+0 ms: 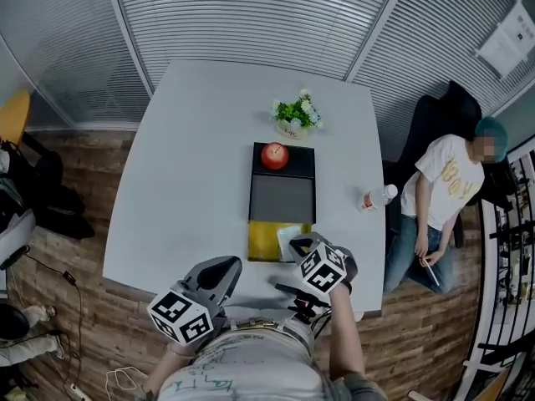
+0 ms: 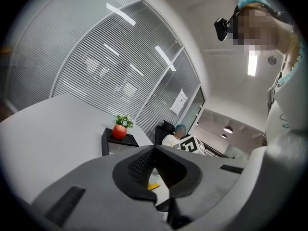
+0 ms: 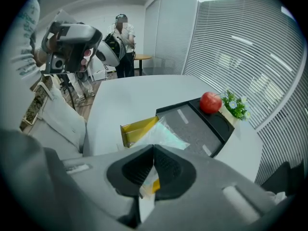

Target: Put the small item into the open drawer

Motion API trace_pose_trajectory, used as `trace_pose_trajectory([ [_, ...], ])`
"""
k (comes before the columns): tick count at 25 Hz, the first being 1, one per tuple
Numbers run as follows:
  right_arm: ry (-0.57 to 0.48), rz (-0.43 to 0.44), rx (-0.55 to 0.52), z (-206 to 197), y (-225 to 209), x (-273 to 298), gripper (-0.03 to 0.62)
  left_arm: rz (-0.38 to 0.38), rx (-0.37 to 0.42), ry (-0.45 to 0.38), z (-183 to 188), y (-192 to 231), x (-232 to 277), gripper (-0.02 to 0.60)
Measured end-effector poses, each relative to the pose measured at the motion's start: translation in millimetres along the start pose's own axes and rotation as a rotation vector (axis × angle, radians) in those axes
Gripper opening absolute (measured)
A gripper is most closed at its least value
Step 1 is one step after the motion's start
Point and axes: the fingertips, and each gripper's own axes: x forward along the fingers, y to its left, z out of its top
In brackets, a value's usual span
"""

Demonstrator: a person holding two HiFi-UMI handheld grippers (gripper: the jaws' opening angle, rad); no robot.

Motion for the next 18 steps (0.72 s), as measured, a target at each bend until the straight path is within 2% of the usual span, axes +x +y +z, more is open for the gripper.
trace_pose_trajectory([
  [9, 0.038, 0.061, -0.006, -16, 5, 27, 0.005, 0.01, -0.009, -0.003, -5, -1, 2, -0.003],
  [18, 0.053, 0.079, 0.005, -27, 5, 50, 0.005, 0.03, -0.018, -0.001, -9, 1, 0, -0.003],
])
